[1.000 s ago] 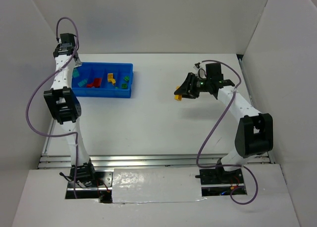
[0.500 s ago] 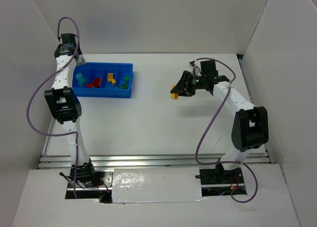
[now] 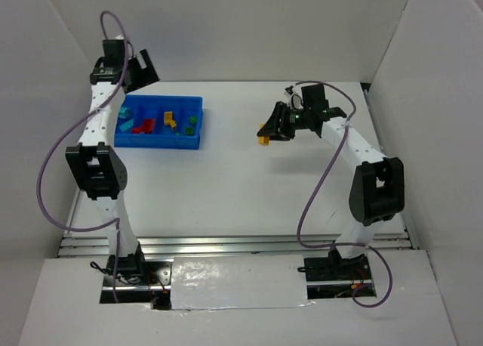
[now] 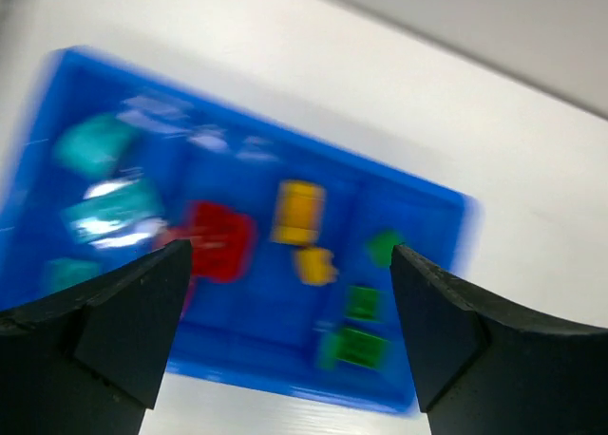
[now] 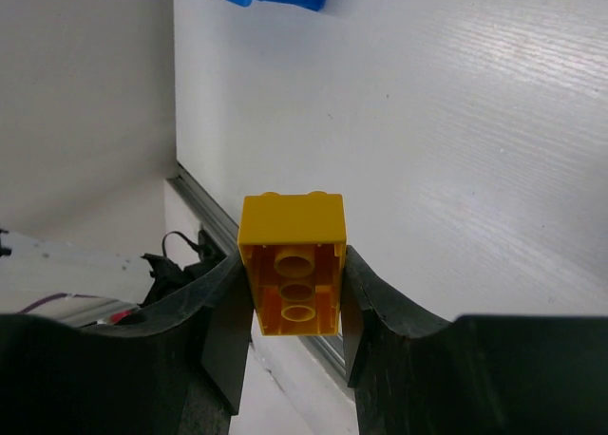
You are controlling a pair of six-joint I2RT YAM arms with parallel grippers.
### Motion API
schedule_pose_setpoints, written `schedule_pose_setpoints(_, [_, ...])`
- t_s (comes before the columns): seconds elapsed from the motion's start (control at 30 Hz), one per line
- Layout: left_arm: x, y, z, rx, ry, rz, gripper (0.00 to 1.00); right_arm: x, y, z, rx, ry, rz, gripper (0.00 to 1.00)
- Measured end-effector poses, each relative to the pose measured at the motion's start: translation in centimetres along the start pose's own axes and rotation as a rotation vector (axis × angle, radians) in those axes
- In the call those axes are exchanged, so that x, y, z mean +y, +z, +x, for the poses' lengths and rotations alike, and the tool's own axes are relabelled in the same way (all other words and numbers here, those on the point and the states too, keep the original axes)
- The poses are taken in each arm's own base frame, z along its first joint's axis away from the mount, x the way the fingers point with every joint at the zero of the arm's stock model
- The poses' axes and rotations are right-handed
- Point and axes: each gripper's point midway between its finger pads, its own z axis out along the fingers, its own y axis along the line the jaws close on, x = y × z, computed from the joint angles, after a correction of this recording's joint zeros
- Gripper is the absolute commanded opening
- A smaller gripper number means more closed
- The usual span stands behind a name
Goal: Sort the legos into containers by color
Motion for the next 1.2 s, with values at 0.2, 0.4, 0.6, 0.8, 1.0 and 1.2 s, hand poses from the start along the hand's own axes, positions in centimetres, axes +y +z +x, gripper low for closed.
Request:
schedule_pose_setpoints(0.2, [-19.3,-9.4,3.9,0.03,0.113,0.628,1.0,1.5,0.2,-0.9,-0.015,-0.031,-0.013,0.0])
schedule_pose_setpoints(0.4, [-27.4,-17.0,11.5,0.269,0.121,1.163,0.99,4.8,-0.1,-0.5,0.011,-0.061,-0.182,0.0])
schedule_pose_setpoints(0.6, [-30.2,-21.7,15.2,0.418,0.127,1.424,0.99,10.9,-2.0,2.0,0.09,-0.23,-0.442,0.0])
schedule_pose_setpoints(0.8, [-30.2,-24.9,18.9,0.57,0.082,1.568,0.94,13.6,-3.6,3.1,0.129,-0.3,-0.613,0.0])
schedule_pose_setpoints(1.0, [-29.8,-26.4,18.2,0.573,0.081,1.631,0.81,14.7,-4.2,2.8,0.118,-0.332,-0.655,0.0])
schedule_pose_setpoints(1.2, [-29.6,-27.9,17.5,0.544,0.114,1.664,0.32,14.9,-4.3,2.6,0.11,-0.333,-0.658,0.01])
